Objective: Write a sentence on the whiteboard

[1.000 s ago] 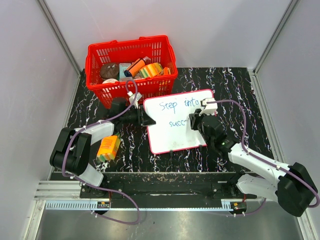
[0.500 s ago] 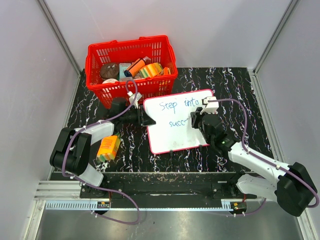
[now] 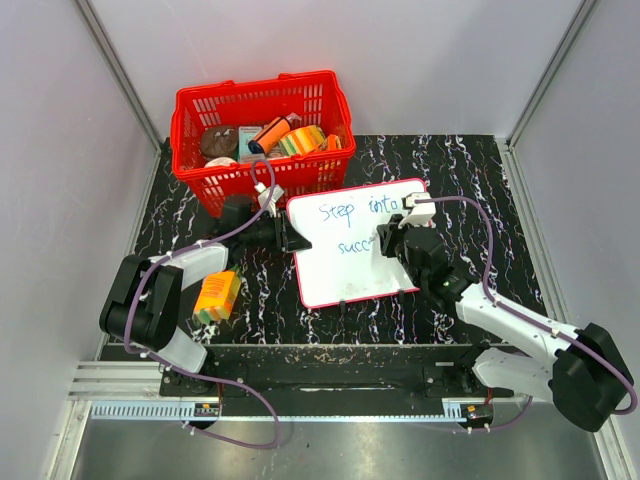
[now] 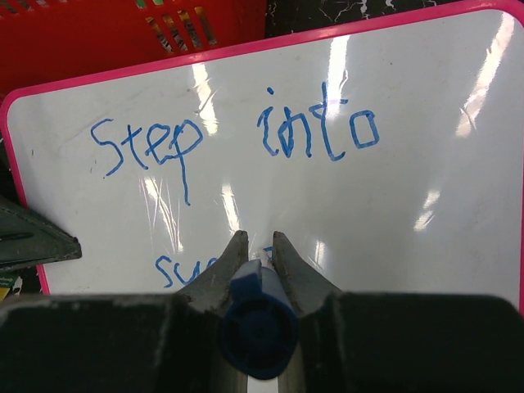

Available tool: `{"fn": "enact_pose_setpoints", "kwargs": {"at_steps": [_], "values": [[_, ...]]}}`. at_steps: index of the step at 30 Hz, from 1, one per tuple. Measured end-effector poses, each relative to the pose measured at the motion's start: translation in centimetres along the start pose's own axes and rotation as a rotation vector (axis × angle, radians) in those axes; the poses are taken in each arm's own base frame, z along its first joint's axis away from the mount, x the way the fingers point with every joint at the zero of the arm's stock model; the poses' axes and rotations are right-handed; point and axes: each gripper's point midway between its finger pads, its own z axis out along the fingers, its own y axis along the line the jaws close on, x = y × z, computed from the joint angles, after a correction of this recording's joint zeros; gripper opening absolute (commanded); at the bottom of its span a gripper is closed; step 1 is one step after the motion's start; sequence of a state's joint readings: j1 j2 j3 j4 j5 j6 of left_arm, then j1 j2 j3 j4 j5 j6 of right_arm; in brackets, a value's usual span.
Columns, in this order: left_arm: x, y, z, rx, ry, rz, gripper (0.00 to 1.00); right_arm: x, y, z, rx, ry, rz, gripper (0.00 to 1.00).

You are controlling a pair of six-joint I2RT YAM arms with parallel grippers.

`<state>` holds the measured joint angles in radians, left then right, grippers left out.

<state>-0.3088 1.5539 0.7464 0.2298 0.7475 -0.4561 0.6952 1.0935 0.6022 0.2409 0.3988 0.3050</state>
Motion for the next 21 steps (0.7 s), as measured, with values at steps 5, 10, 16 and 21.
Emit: {"fn": "enact_pose_setpoints", "kwargs": {"at_steps": [5, 10, 16, 21], "values": [[0.0, 0.0, 0.0, 0.000, 0.000, 0.000, 0.00, 0.3, 0.2, 0.0, -0.014, 0.011, 0.011, 0.00], [0.0, 0.0, 0.0, 0.000, 0.000, 0.000, 0.00, 0.7, 0.1, -0.4, -0.019, 0.021, 0.013, 0.00], [0.0, 0.0, 0.0, 0.000, 0.000, 0.001, 0.00, 1.4, -0.4, -1.0, -0.012, 0.043, 0.004, 0.00], [0.0, 0.0, 0.0, 0.000, 0.000, 0.000, 0.00, 1.7, -0.7, -1.4, -0.007, 0.049, 0.002, 0.00]]}}
